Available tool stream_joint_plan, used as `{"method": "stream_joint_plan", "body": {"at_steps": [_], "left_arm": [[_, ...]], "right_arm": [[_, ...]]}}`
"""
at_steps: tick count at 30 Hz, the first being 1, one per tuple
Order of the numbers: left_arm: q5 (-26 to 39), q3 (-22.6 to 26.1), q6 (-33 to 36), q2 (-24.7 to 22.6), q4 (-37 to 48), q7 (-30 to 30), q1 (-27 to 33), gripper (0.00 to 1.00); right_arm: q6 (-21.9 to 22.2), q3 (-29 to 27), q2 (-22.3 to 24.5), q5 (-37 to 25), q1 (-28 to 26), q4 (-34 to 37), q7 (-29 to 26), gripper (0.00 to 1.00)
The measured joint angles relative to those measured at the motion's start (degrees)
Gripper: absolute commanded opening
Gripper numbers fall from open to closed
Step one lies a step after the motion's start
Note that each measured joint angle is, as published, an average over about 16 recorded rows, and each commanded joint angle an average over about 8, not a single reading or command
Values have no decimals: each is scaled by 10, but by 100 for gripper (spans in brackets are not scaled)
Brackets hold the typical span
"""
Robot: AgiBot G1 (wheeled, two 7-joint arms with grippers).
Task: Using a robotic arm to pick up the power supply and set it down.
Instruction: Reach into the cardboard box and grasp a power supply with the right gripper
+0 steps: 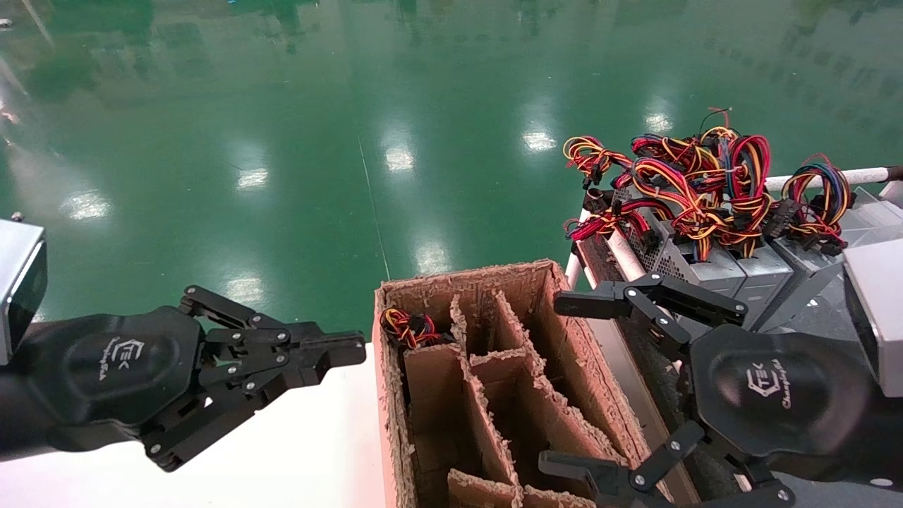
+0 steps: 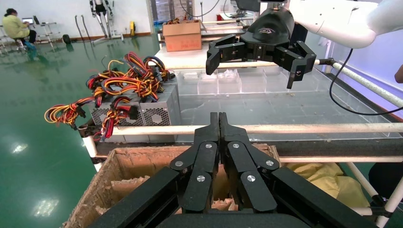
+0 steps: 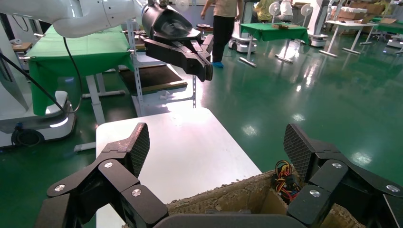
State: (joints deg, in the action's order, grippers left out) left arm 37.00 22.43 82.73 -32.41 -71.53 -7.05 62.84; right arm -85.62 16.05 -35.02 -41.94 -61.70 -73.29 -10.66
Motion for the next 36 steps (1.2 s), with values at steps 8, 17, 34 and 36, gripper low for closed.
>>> {"method": "stream_joint_plan", "body": {"at_steps": [8,17,34,36], "left_arm": [[0,0,0,0,0,0,0,100],[0,0,0,0,0,0,0,100],[0,0,0,0,0,0,0,100],[0,0,0,0,0,0,0,100]], "right_arm": [[0,0,0,0,0,0,0,100],[0,0,0,0,0,0,0,100],[22,7,2,-26,-2,9,-8,100],[30,13,-1,-38,-4,12,-11,100]]}}
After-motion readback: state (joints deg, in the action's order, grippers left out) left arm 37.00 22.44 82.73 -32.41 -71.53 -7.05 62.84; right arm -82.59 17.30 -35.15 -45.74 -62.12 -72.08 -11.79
